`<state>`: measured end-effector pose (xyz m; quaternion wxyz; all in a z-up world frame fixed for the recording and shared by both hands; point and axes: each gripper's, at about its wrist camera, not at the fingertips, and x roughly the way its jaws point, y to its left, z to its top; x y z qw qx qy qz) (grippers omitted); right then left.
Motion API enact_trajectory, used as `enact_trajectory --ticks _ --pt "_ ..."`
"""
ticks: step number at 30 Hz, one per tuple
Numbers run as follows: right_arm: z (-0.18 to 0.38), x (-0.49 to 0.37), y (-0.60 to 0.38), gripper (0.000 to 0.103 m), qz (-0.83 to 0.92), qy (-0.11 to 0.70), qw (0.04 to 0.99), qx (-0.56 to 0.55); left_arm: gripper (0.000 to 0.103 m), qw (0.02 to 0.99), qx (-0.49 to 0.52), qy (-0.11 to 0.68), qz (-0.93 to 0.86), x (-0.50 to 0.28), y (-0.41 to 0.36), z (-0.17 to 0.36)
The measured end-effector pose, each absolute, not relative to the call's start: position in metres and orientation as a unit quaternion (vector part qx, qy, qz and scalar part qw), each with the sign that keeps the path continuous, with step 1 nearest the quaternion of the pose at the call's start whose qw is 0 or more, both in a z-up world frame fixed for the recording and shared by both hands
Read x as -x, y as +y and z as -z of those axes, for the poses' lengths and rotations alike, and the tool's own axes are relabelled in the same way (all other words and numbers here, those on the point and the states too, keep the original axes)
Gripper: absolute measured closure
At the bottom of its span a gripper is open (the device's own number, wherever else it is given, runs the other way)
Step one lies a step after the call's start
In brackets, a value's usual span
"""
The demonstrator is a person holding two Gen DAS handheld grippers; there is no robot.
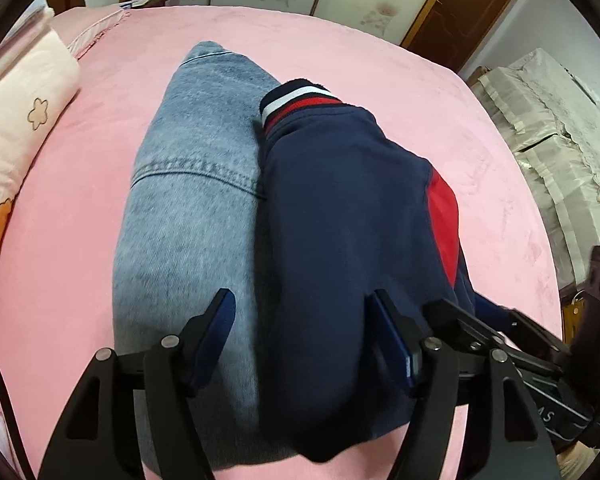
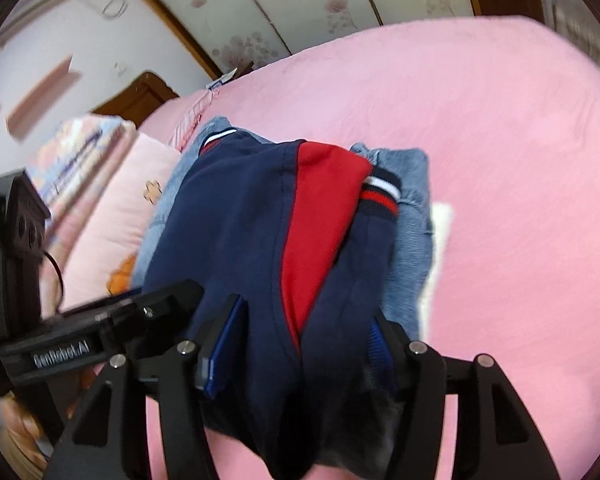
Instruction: Fold large clothes
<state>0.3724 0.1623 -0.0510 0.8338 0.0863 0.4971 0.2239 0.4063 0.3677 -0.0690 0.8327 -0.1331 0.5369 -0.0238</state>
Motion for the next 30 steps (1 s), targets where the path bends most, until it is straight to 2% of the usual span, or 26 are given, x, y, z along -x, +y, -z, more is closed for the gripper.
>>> enact_trajectory --ticks 8,21,30 --pt "0.035 -0.339 0.15 0.044 -0.186 0.483 0.855 -0.007 0.035 0.833 0.12 0.539 0.019 -0.371 0.353 0.057" --pt "-0.007 -0.254 0.097 0.044 -0.171 0.502 0.847 -0.019 0.035 0.839 0.09 0.537 -0.001 -0.279 0.28 0.013" --pt "-0.044 -0.162 0.024 0.044 -0.168 0.512 0.843 -0.005 0.035 0.846 0.093 0.526 -0.013 -0.182 0.2 -0.03"
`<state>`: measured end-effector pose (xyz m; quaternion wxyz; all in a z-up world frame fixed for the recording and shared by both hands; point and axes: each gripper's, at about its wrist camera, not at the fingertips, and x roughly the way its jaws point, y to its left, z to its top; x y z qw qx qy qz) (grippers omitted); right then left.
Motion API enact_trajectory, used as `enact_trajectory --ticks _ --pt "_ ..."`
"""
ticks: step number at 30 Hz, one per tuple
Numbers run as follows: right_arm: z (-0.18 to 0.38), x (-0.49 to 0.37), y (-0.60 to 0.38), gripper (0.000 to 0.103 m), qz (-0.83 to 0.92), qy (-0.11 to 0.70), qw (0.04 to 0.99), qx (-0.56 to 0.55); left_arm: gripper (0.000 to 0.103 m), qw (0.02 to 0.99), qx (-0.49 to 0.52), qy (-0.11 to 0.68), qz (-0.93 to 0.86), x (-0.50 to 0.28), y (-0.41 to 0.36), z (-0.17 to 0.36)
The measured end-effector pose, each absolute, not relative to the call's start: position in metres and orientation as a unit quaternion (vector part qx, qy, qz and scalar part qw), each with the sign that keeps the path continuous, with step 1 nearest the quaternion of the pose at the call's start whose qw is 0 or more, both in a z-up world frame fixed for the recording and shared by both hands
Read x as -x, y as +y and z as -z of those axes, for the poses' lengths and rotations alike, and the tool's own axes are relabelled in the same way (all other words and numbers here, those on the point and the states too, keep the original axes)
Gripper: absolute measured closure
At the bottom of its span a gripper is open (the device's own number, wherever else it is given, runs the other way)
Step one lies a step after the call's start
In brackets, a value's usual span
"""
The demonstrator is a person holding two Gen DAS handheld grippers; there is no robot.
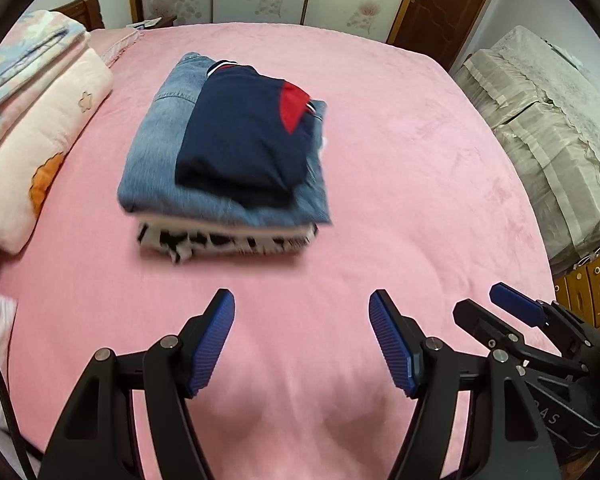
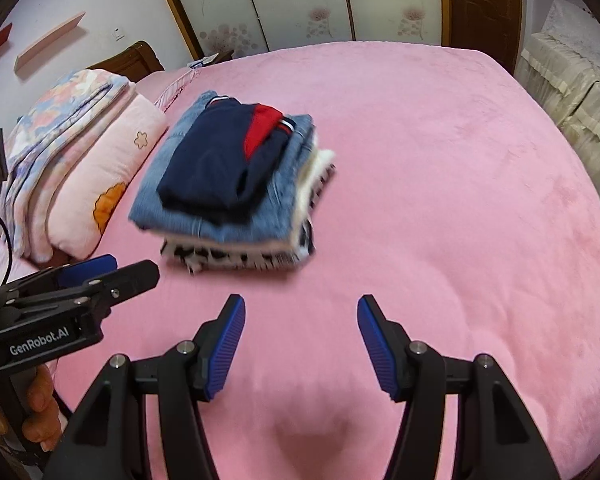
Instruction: Fold large clothes
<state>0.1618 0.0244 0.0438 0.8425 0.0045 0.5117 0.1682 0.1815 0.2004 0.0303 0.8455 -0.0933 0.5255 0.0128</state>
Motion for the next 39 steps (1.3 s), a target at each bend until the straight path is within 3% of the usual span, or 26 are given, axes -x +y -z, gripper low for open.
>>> enact_trajectory --ticks 11,17,26,29,39 --pt "-0.081 -0.055 -0.053 0.044 -0.16 0.49 0.857 0.012 0.032 0.845 0.11 0.522 -0.045 -0.06 0.125 -0.057" --pt "-0.089 -0.016 -0.081 0.044 -0.139 0.476 0.869 0.006 0.022 0.852 0.091 0.512 -0.064 -0.015 0.09 -0.063" --pt "-0.092 0.004 -0.104 0.044 -0.127 0.472 0.872 0.013 0.022 0.847 0.075 0.52 -0.078 0.014 0.058 -0.058" --pt "-0.091 0.01 -0.107 0.037 -0.126 0.47 0.873 0.024 0.022 0.848 0.073 0.519 -0.082 0.017 0.052 -0.06" --pt "-0.082 0.014 -0.117 0.036 -0.132 0.484 0.864 0.031 0.022 0.846 0.062 0.523 -0.079 0.014 0.038 -0.058"
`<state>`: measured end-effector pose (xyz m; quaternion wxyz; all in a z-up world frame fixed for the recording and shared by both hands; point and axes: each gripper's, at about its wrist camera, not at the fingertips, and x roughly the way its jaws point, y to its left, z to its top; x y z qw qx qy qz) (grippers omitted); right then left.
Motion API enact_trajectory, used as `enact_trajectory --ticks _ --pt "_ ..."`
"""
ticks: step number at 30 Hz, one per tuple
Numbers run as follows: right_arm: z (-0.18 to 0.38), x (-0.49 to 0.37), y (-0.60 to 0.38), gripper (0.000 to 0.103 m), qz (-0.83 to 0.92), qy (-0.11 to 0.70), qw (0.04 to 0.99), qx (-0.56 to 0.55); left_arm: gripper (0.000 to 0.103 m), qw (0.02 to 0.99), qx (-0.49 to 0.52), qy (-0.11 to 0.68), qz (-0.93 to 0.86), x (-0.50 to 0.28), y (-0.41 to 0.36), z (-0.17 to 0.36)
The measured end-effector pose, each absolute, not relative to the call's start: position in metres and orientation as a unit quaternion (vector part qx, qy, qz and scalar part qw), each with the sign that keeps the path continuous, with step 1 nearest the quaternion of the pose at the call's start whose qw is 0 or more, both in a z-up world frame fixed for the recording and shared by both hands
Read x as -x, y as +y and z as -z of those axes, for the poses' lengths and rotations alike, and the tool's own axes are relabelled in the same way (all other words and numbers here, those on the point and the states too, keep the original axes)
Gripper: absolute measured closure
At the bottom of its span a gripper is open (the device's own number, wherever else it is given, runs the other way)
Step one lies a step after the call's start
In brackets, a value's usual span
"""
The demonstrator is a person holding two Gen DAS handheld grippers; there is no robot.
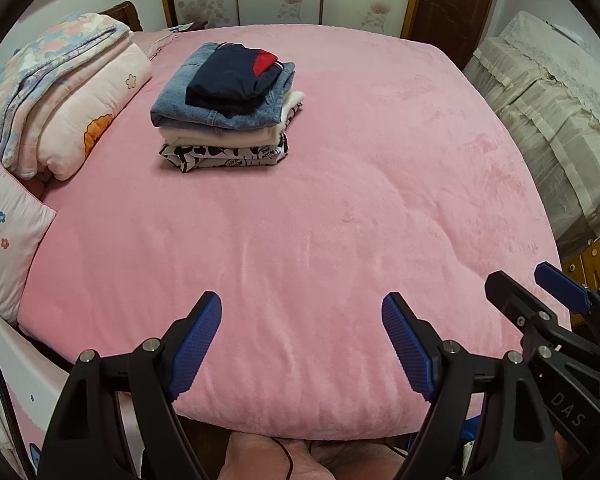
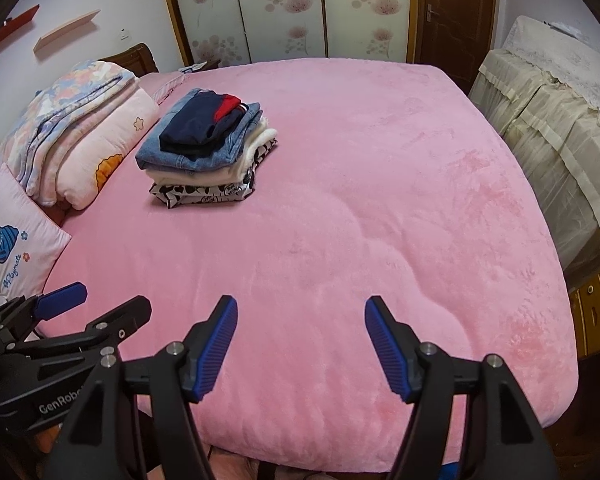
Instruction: Fold large clothes
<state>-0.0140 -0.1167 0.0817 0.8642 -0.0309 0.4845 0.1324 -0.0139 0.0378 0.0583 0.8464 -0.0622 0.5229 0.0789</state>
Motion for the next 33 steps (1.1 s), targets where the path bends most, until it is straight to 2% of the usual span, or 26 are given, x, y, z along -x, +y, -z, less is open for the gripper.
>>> enact_trajectory --ticks 33 --pt "-0.063 0.005 -0.145 0.036 -0.111 0.517 0.849 0.016 0.02 0.84 0.044 0.537 -0.069 0.005 0.012 -0.052"
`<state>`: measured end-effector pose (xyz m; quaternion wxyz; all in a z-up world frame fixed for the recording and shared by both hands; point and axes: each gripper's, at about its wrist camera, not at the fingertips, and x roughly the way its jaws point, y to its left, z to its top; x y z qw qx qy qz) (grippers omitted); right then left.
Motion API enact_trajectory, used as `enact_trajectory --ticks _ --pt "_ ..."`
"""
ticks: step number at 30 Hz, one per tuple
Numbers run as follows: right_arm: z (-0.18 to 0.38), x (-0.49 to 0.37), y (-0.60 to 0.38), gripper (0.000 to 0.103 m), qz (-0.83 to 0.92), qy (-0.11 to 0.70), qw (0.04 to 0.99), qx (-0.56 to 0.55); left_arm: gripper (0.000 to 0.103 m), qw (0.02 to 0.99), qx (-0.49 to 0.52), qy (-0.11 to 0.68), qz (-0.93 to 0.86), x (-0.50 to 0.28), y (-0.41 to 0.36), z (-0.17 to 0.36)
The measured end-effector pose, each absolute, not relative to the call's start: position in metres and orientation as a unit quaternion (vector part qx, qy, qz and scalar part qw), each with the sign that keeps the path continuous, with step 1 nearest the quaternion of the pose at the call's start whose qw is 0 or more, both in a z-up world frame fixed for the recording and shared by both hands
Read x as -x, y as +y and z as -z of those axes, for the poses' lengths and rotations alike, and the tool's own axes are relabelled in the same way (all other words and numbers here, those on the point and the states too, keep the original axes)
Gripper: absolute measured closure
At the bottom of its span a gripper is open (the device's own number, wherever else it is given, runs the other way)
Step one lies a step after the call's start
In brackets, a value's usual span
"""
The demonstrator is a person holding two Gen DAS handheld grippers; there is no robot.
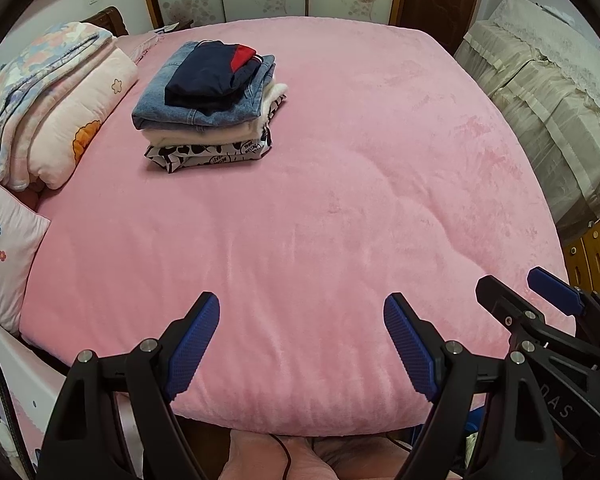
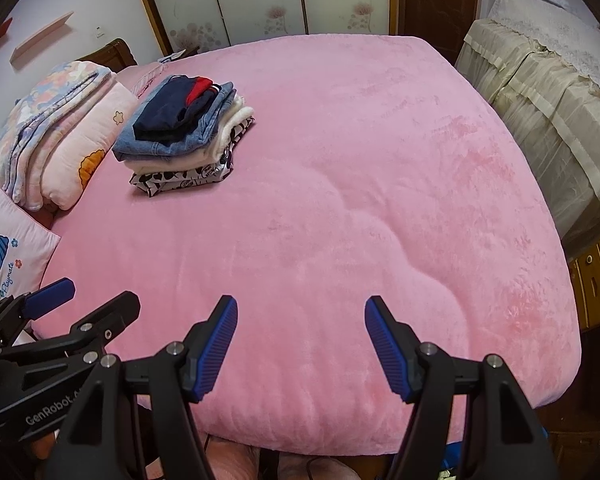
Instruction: Fold large clothes
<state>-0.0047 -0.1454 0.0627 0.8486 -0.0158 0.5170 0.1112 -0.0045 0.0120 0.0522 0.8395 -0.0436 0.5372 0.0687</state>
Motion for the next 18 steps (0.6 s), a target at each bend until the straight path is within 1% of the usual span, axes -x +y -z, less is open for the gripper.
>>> enact_trajectory --ticks 18 --pt "-0.056 -0.001 -0.153 0.036 -0.111 0.519 0.847 0.018 0.02 0.835 0.047 0.544 -0.067 -0.008 0.006 -0.043"
